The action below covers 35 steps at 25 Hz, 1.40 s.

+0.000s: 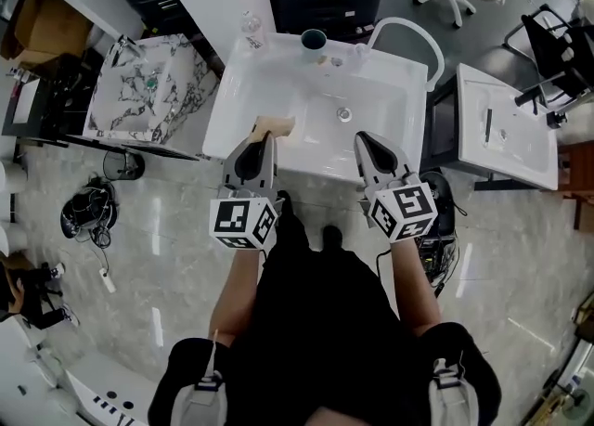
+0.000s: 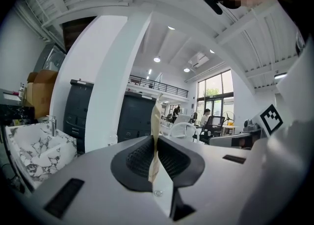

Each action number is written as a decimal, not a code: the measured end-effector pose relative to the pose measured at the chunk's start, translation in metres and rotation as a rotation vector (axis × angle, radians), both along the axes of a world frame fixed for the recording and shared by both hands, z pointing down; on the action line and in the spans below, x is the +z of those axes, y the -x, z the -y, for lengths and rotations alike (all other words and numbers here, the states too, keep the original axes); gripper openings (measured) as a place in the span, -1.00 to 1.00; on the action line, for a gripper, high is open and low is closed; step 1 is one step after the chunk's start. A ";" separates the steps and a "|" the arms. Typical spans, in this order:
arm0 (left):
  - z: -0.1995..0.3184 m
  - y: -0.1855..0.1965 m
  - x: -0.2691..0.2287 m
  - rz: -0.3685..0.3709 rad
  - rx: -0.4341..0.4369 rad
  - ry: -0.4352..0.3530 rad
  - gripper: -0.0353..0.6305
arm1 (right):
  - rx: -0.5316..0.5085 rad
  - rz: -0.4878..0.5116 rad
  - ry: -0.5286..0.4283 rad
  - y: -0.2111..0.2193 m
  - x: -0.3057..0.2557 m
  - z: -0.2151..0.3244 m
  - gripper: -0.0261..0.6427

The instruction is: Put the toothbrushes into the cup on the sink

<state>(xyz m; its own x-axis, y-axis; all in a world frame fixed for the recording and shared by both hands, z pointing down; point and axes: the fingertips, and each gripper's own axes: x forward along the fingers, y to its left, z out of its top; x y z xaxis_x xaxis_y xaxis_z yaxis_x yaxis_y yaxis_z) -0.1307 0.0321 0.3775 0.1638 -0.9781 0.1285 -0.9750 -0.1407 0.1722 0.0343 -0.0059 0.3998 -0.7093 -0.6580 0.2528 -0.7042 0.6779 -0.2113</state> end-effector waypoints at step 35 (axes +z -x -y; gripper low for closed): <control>0.071 0.114 0.028 -0.129 0.122 0.038 -0.78 | 0.091 -0.082 0.065 0.124 0.018 0.046 -0.83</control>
<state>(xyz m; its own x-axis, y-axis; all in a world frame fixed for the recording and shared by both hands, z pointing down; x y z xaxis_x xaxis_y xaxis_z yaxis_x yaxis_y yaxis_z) -0.2447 -0.0385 0.4052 0.2984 -0.9448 0.1355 -0.9206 -0.2474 0.3023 -0.0902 -0.0519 0.4177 -0.6224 -0.6993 0.3515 -0.7791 0.5967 -0.1924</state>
